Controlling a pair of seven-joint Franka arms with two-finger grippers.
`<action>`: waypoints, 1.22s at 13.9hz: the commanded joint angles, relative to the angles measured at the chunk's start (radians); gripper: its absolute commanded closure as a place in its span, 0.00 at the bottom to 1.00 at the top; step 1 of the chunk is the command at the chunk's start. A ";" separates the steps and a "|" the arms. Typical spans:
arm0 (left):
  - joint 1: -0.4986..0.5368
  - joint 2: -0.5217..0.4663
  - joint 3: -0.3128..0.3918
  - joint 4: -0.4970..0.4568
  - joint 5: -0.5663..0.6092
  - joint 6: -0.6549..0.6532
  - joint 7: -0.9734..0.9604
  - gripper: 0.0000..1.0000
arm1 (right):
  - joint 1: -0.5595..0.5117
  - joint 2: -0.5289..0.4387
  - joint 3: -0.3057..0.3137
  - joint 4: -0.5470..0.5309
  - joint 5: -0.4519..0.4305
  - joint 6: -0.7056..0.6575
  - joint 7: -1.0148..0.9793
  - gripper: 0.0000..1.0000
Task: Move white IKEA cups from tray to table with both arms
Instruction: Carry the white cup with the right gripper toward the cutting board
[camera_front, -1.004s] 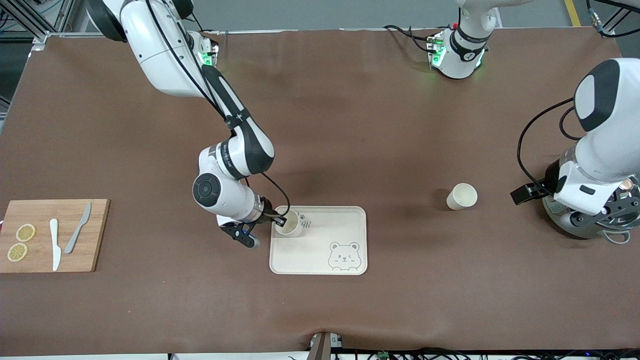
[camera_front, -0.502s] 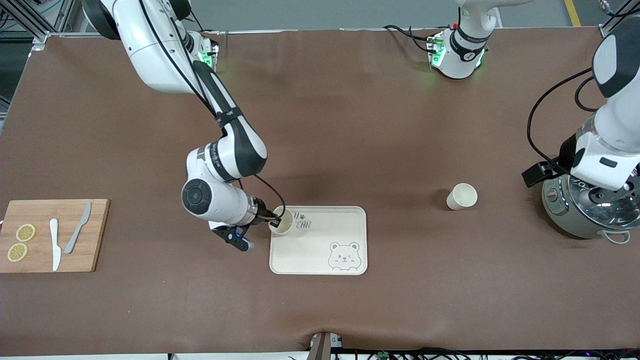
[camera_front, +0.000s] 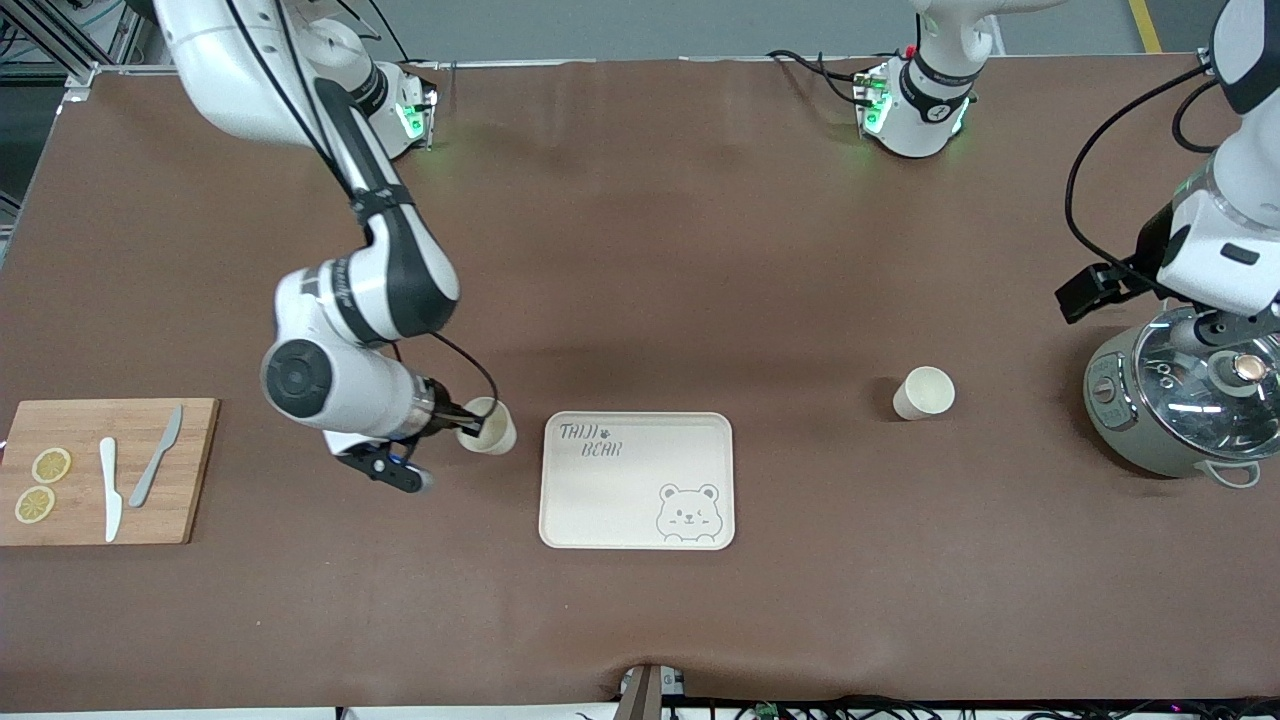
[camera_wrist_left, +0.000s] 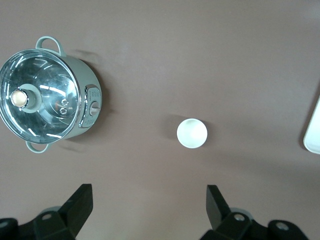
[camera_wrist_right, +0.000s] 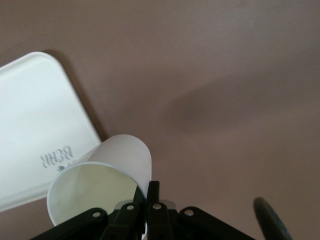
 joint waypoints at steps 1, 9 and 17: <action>0.004 -0.038 -0.010 -0.007 -0.029 -0.037 0.030 0.00 | -0.128 -0.237 0.016 -0.269 -0.032 0.009 -0.240 1.00; -0.045 -0.124 0.025 -0.020 -0.150 -0.098 0.065 0.00 | -0.435 -0.417 0.016 -0.540 -0.139 0.041 -0.675 1.00; -0.151 -0.203 0.182 -0.108 -0.178 -0.103 0.151 0.00 | -0.484 -0.377 0.016 -0.772 -0.162 0.353 -0.777 1.00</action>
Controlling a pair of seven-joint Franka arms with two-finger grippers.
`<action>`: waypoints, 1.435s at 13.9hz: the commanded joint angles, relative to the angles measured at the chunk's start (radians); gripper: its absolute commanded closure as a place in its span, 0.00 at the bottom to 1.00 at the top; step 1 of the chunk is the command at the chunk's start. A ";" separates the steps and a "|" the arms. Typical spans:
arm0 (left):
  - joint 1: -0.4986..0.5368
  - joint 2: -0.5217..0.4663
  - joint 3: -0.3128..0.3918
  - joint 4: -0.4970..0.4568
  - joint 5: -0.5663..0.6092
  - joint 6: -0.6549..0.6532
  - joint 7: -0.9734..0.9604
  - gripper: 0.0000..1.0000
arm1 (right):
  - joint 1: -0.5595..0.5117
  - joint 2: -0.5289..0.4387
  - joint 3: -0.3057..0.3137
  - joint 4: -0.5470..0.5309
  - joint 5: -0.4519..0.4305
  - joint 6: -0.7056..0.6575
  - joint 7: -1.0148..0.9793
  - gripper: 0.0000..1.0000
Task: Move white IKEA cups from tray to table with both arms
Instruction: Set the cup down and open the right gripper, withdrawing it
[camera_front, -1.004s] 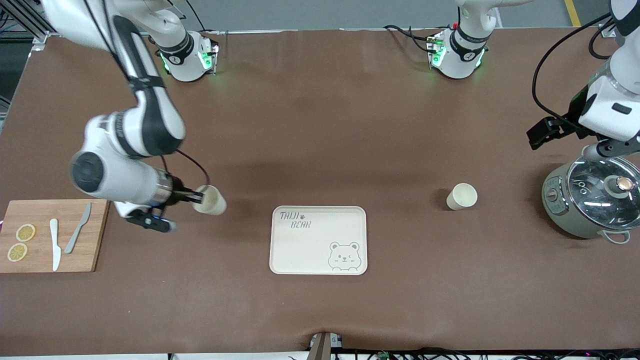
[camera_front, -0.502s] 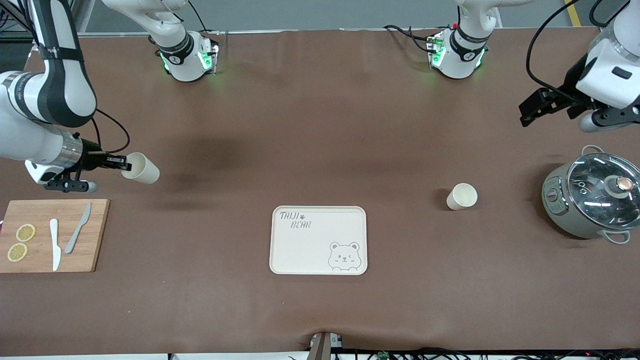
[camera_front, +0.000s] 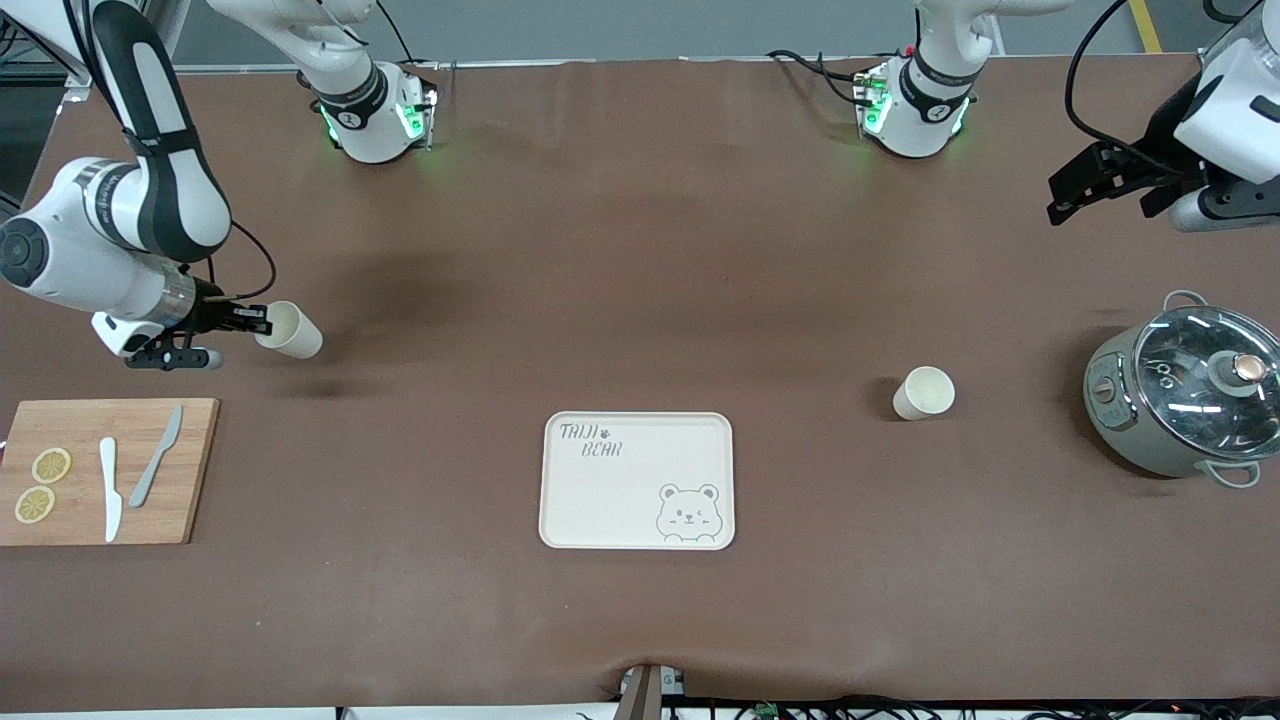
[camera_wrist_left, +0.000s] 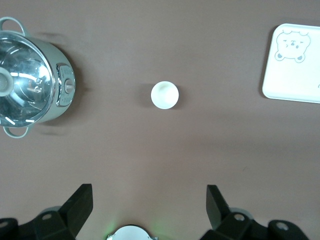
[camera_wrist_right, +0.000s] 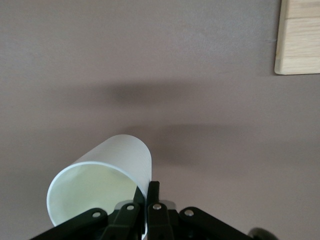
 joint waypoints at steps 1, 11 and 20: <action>-0.020 -0.049 0.025 -0.049 -0.021 0.004 0.016 0.00 | -0.024 0.025 0.021 -0.046 -0.020 0.081 -0.014 1.00; -0.012 -0.133 0.053 -0.141 -0.006 0.116 0.115 0.00 | -0.074 0.079 0.024 -0.037 -0.018 0.100 -0.065 0.00; -0.015 -0.096 0.044 -0.124 0.048 0.130 0.094 0.00 | -0.036 0.138 0.029 0.660 0.000 -0.484 -0.051 0.00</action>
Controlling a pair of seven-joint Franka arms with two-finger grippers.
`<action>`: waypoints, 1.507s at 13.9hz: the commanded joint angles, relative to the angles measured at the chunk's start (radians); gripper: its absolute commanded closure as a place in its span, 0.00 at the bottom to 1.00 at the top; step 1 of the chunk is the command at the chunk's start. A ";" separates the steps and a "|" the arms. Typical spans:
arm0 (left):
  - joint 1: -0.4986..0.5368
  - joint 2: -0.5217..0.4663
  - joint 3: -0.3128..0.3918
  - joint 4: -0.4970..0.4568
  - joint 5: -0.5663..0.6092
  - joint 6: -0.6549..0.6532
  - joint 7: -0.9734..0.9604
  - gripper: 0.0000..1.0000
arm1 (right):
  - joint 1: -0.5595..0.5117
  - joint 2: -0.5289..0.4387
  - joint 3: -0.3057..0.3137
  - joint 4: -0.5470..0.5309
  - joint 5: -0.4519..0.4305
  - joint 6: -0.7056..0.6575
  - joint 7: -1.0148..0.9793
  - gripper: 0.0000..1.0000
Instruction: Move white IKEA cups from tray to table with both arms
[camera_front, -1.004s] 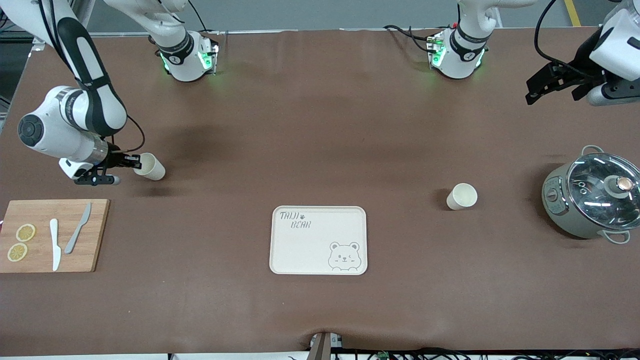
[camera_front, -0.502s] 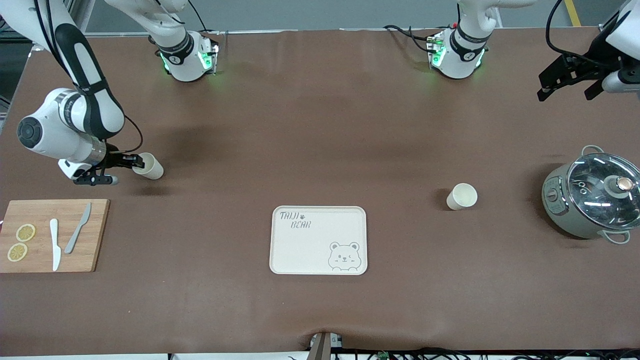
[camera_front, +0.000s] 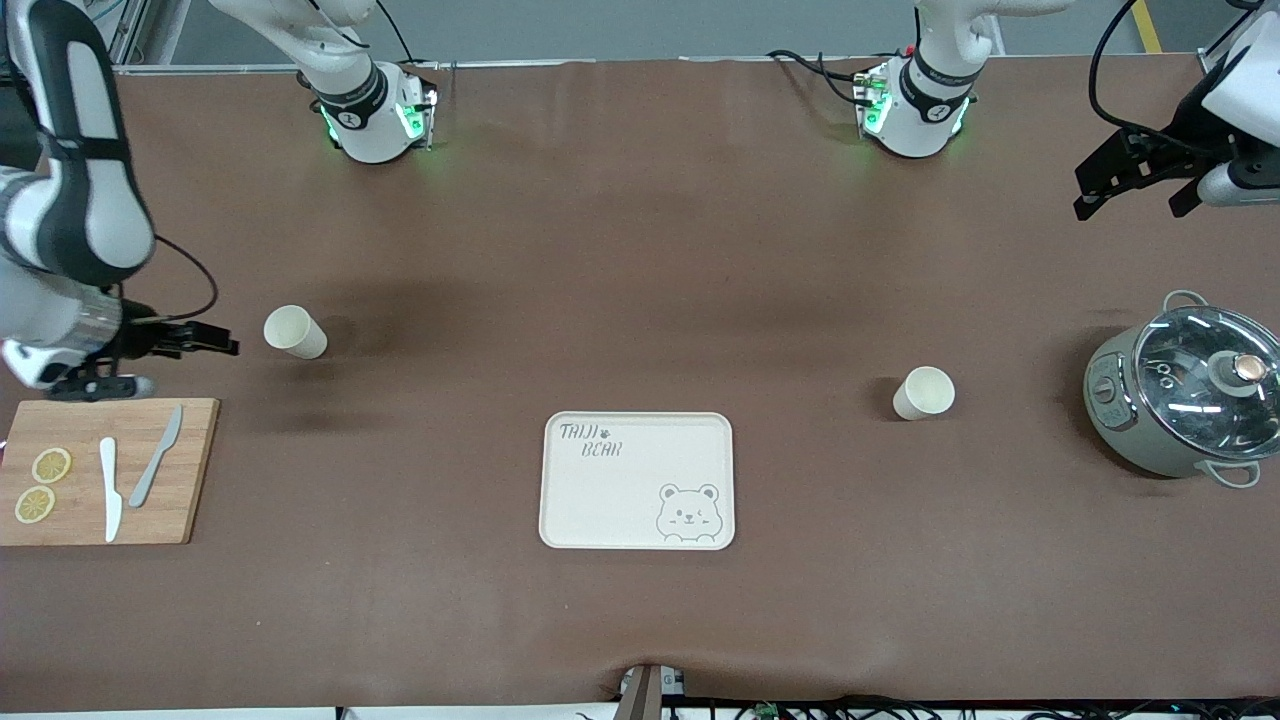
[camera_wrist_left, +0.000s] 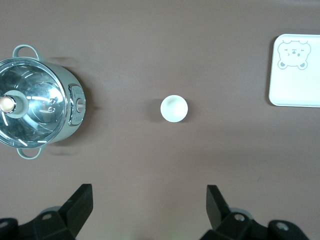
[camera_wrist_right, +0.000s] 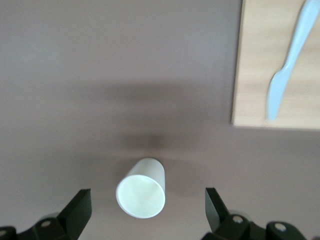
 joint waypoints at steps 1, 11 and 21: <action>-0.001 -0.005 -0.004 0.001 0.023 0.005 -0.008 0.00 | 0.013 0.085 0.007 0.294 -0.002 -0.179 0.011 0.00; 0.000 0.024 -0.002 0.016 0.021 0.019 -0.006 0.00 | 0.044 -0.158 0.008 0.389 -0.011 -0.452 0.177 0.00; 0.008 0.039 0.007 0.038 0.025 0.010 -0.002 0.00 | 0.062 -0.287 0.000 0.229 -0.136 -0.391 0.169 0.00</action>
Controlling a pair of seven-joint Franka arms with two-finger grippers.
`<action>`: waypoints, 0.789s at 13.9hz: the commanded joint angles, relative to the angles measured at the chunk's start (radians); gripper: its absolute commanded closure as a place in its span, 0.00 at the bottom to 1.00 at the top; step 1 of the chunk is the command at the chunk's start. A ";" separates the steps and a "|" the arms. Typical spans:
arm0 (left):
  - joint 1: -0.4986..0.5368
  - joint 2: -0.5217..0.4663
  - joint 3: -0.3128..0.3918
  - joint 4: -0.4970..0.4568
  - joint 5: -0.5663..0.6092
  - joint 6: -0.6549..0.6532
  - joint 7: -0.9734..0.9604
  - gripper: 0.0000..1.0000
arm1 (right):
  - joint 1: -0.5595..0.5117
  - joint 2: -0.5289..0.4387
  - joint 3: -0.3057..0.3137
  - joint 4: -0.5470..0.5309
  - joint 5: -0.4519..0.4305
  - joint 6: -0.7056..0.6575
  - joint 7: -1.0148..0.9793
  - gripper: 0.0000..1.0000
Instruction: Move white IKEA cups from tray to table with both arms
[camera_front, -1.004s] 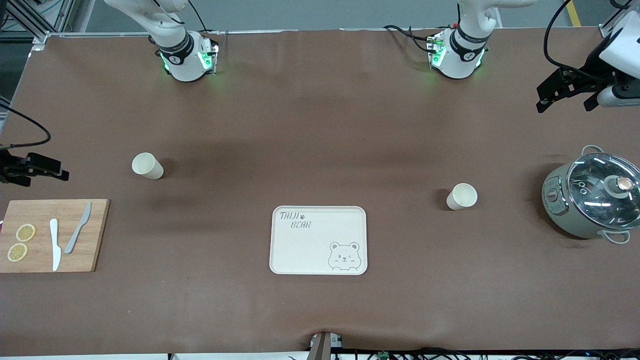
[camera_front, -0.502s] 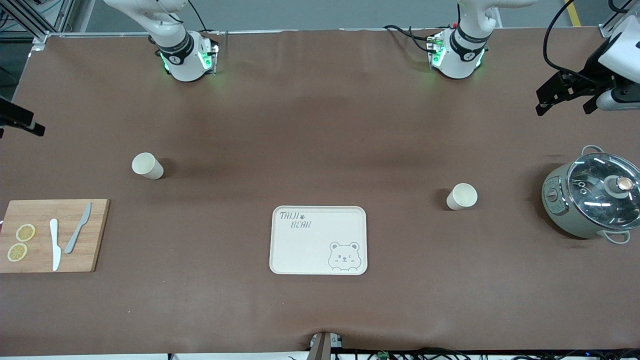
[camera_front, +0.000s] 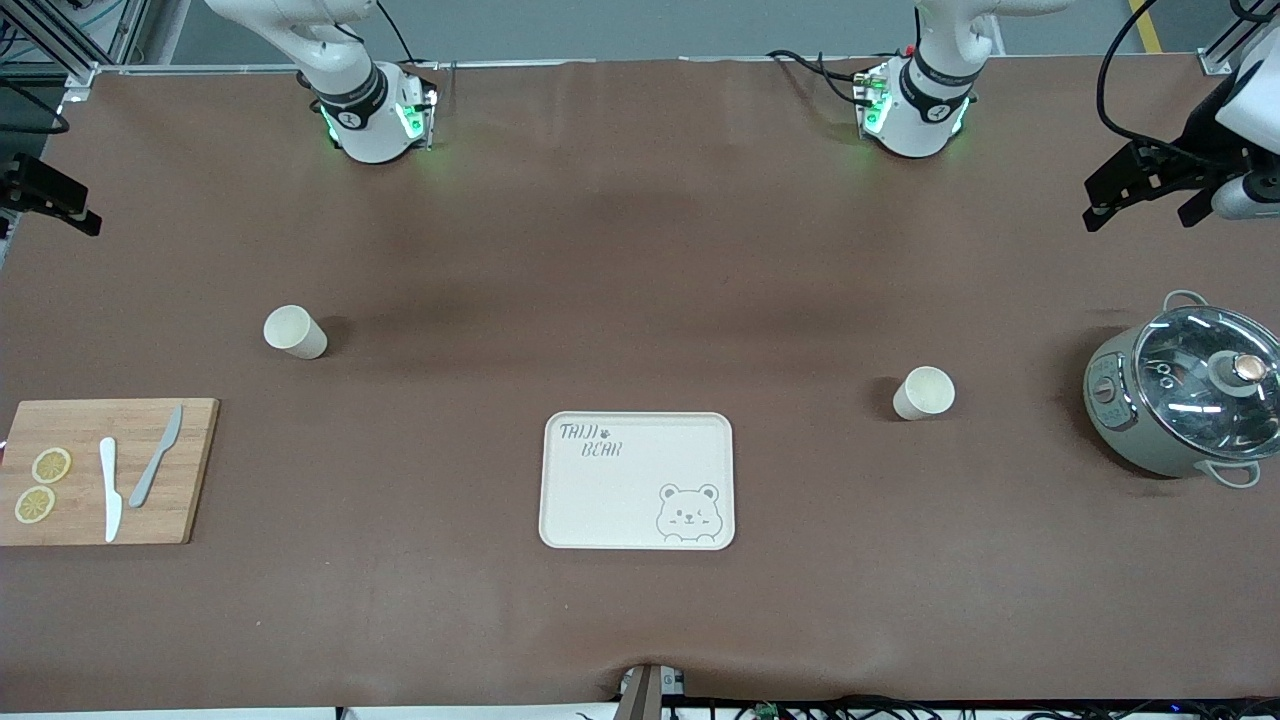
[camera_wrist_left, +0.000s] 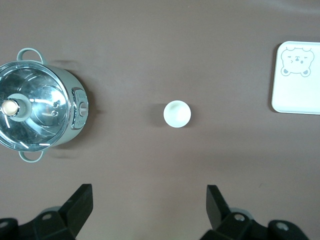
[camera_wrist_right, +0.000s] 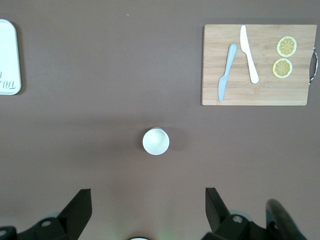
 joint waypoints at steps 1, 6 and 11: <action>-0.001 0.023 0.000 0.036 0.024 -0.006 -0.003 0.00 | -0.022 -0.024 0.002 -0.039 -0.008 0.028 0.006 0.00; 0.024 0.019 0.000 0.049 0.025 -0.013 -0.004 0.00 | 0.007 -0.026 0.007 -0.040 -0.008 0.015 0.008 0.00; 0.024 0.020 -0.005 0.056 0.022 -0.013 0.010 0.00 | 0.003 -0.022 0.007 -0.015 -0.010 0.009 0.015 0.00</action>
